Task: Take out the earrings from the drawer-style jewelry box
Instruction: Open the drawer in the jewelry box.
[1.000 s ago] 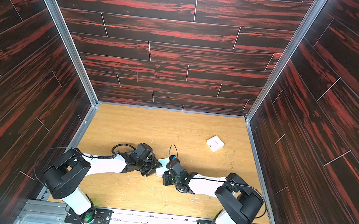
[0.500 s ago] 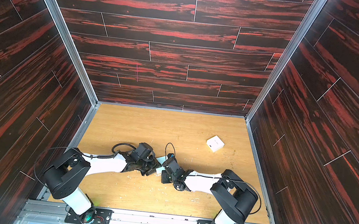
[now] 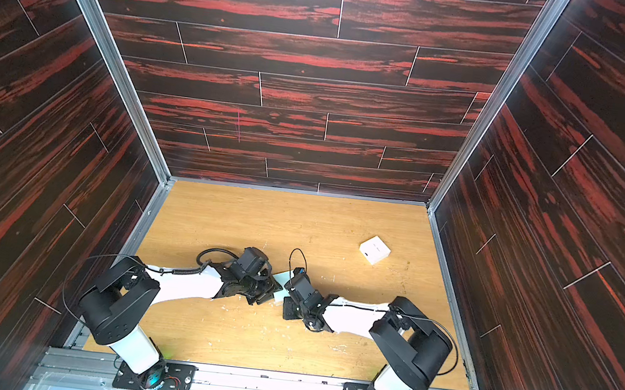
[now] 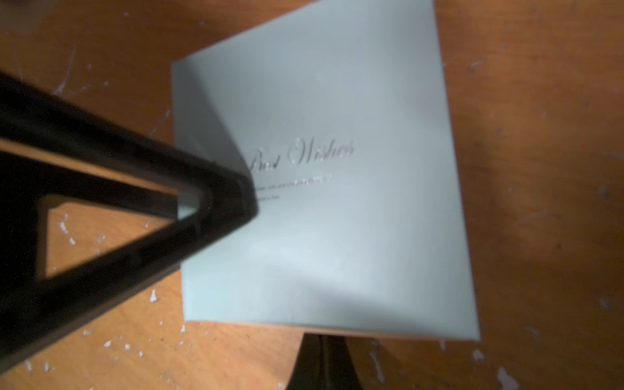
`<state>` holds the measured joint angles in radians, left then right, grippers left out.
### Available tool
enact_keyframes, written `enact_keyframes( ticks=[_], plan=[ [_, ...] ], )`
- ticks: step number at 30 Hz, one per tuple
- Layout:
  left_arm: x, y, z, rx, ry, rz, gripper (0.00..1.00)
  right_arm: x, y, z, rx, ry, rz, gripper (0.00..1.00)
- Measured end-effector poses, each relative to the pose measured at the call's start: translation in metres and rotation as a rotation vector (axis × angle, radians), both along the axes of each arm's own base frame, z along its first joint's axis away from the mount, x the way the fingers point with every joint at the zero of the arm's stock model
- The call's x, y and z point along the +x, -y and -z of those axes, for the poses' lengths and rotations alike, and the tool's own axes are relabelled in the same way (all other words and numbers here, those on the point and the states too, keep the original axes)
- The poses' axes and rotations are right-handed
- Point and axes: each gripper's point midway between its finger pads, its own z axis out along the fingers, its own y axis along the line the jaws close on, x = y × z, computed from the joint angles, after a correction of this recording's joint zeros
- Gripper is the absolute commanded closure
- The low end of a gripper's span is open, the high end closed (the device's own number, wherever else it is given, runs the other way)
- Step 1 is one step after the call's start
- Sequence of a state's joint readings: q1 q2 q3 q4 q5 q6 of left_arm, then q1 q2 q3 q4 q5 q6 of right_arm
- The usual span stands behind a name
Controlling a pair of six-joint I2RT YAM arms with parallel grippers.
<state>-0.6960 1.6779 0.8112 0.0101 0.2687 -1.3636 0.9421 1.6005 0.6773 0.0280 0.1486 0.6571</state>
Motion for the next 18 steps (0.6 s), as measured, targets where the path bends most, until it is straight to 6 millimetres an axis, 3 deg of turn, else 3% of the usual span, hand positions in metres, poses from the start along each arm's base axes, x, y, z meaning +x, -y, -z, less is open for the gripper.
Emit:
enact_keyframes(
  ticks=[18],
  plan=[
    [0.005,0.001,-0.001,0.001,0.019,-0.022,0.60,-0.036,0.014,0.001,-0.009,-0.137,-0.025,1.00]
  ],
)
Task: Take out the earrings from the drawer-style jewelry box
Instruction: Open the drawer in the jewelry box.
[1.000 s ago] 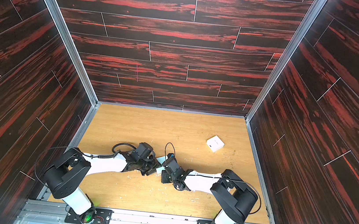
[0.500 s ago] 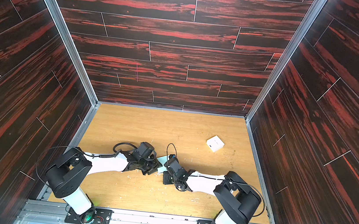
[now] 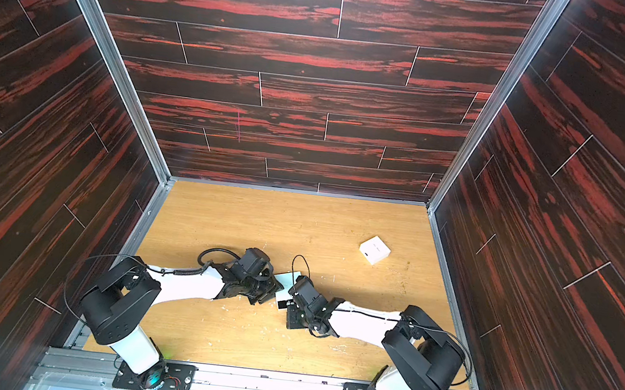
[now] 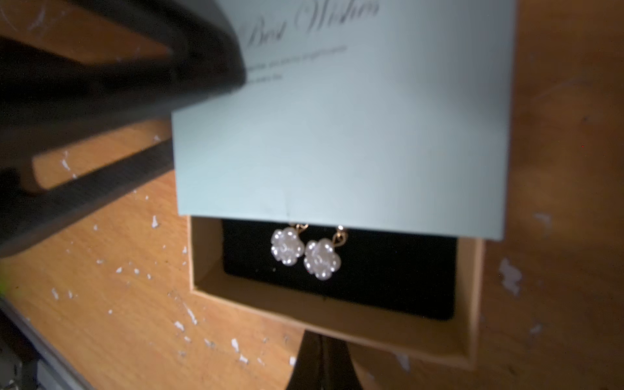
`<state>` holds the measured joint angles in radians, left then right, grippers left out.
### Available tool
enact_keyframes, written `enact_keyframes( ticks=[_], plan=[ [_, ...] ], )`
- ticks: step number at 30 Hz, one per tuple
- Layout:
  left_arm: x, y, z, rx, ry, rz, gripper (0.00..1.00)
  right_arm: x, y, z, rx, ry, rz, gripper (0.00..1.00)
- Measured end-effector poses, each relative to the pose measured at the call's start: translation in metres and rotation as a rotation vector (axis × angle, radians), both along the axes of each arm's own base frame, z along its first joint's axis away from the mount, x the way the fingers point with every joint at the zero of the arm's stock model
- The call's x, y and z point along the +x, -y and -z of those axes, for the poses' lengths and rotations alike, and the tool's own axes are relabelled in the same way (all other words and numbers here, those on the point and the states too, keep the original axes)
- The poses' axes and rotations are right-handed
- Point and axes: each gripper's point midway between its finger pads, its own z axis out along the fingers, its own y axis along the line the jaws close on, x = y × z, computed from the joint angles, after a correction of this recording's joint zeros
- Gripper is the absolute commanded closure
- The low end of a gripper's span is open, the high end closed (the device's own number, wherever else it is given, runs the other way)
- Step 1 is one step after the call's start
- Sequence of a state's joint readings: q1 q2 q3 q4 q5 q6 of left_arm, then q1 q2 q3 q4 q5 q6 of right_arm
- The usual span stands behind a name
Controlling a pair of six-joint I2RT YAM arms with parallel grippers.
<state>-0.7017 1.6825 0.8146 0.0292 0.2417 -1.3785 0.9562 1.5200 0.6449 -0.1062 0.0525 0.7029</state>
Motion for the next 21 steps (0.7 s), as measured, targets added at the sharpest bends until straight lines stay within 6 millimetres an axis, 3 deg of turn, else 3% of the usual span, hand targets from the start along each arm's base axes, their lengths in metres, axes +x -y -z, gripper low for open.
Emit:
enact_keyframes(
  ticks=[18,21],
  plan=[
    [0.003,0.000,0.000,0.004,0.010,-0.010,0.60,-0.026,0.008,0.001,-0.016,-0.085,-0.008,1.00],
    [0.003,0.000,0.000,0.004,0.010,-0.009,0.60,-0.027,0.009,0.001,-0.024,-0.093,0.004,0.80]
  ],
)
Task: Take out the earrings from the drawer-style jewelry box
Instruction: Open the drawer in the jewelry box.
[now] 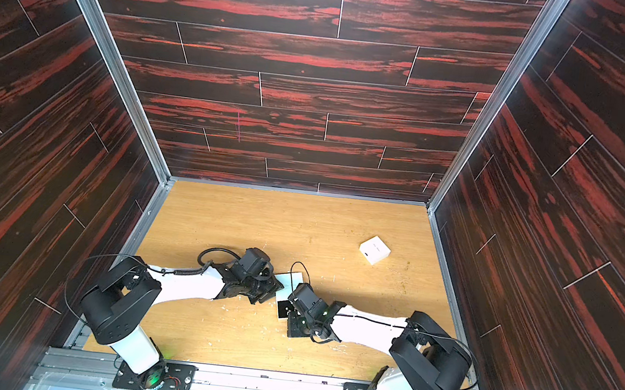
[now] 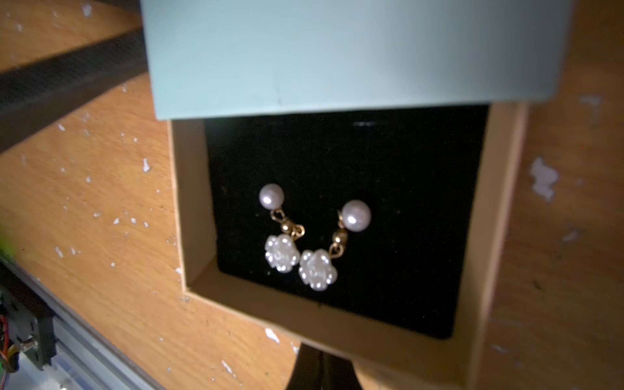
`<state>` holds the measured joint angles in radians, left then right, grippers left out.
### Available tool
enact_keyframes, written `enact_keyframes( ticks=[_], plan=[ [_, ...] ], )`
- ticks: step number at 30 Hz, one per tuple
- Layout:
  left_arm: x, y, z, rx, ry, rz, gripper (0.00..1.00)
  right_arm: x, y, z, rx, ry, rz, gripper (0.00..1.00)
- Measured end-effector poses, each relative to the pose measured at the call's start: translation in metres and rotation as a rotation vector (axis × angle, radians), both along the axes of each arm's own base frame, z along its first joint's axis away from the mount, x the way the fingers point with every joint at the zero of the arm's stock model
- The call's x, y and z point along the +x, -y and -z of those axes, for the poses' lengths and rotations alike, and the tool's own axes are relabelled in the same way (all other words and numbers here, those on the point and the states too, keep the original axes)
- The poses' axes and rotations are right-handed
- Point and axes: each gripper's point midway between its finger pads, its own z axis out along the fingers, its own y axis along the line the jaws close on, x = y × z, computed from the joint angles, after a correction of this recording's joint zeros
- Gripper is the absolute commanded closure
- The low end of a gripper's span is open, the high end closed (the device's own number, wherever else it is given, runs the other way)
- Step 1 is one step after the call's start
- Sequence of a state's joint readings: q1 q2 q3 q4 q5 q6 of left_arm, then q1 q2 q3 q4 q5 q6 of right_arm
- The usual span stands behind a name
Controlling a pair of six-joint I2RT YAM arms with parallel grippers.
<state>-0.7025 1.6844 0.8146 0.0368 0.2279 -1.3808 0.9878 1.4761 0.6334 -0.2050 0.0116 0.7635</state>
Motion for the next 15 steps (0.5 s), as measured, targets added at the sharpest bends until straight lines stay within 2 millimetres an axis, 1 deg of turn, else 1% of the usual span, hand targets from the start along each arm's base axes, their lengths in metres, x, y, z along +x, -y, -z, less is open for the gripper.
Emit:
enact_keyframes(
  ticks=[1,3,5,8,9,11,12,13,15],
  plan=[
    [0.000,0.000,0.000,0.000,0.001,0.000,0.60,0.000,-0.001,-0.001,0.000,-0.003,-0.001,0.73],
    [0.000,0.000,0.000,-0.001,0.001,0.000,0.60,-0.003,0.000,-0.004,-0.007,-0.011,0.001,0.66],
    [0.000,0.000,0.000,-0.001,0.002,0.000,0.60,-0.008,0.006,-0.006,-0.033,-0.026,0.002,0.63],
    [0.000,0.000,0.000,0.000,0.003,0.002,0.60,-0.018,0.025,-0.009,-0.100,-0.065,0.015,0.58],
    [0.000,0.000,-0.001,0.001,0.005,0.005,0.60,-0.021,0.030,-0.014,-0.116,-0.072,0.022,0.58],
    [0.000,0.000,-0.001,0.003,0.009,0.010,0.60,-0.023,0.038,-0.029,-0.132,-0.072,0.032,0.57],
    [0.000,0.000,-0.001,0.005,0.013,0.015,0.60,-0.023,0.039,-0.041,-0.128,-0.062,0.036,0.57],
    [0.000,0.000,-0.001,0.006,0.015,0.017,0.60,-0.021,0.039,-0.052,-0.123,-0.049,0.041,0.59],
    [0.000,0.000,-0.001,0.009,0.019,0.023,0.59,-0.013,0.034,-0.082,-0.098,-0.007,0.045,0.62]
  ],
)
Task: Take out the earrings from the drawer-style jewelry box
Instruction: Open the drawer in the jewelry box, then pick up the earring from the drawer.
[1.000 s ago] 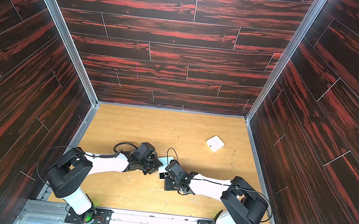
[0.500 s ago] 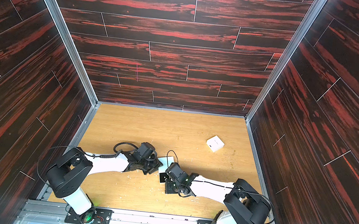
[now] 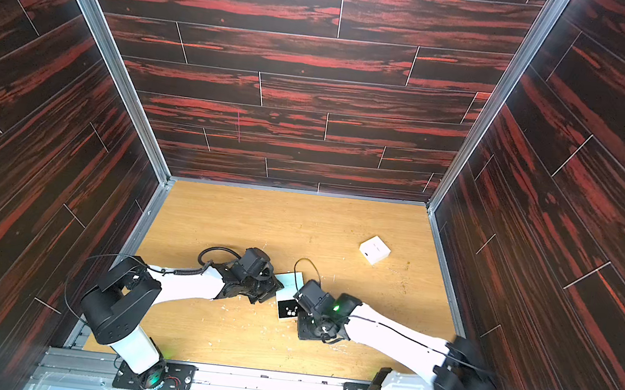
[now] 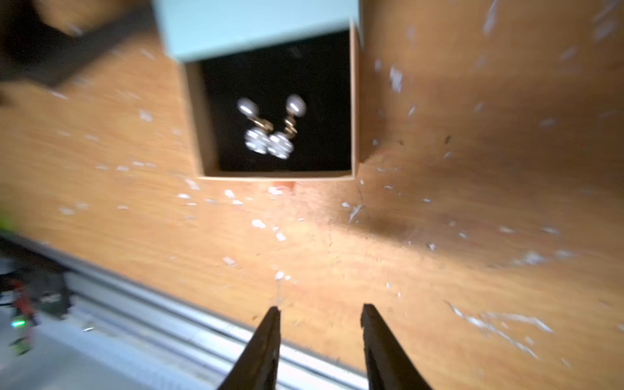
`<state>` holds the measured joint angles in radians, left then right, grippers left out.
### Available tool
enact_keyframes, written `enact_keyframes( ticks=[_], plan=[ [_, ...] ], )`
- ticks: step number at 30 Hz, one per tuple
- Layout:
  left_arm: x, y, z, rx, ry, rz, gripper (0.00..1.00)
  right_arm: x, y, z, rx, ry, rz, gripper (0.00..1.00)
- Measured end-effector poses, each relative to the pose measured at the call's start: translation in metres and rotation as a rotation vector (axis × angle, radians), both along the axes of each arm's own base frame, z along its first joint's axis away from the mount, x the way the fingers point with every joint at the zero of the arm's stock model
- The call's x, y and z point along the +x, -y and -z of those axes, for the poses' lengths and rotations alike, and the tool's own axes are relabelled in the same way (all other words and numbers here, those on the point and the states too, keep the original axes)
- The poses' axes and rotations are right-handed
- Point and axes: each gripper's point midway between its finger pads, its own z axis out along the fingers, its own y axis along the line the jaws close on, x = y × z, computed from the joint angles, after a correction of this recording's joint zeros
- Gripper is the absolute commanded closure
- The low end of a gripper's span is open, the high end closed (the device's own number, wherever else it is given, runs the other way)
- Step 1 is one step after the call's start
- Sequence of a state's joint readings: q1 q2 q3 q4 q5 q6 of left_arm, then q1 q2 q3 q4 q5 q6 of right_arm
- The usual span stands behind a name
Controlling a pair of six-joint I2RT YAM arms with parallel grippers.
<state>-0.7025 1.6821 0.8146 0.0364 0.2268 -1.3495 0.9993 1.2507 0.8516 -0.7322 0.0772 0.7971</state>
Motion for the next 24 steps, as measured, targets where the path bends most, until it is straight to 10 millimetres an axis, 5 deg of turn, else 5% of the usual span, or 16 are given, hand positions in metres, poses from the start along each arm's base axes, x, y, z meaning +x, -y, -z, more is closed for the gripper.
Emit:
enact_keyframes(
  ticks=[5,16,24],
  plan=[
    [-0.001,-0.002,0.000,0.011,0.007,0.012,0.55,0.020,-0.016,-0.035,0.009,0.065,-0.010,0.67],
    [-0.006,-0.014,0.000,0.028,0.002,0.024,0.55,0.070,-0.028,-0.003,-0.103,-0.017,0.082,0.76],
    [-0.007,-0.012,0.000,0.000,0.014,0.033,0.55,0.070,-0.030,0.016,-0.115,-0.104,0.138,0.76]
  ],
)
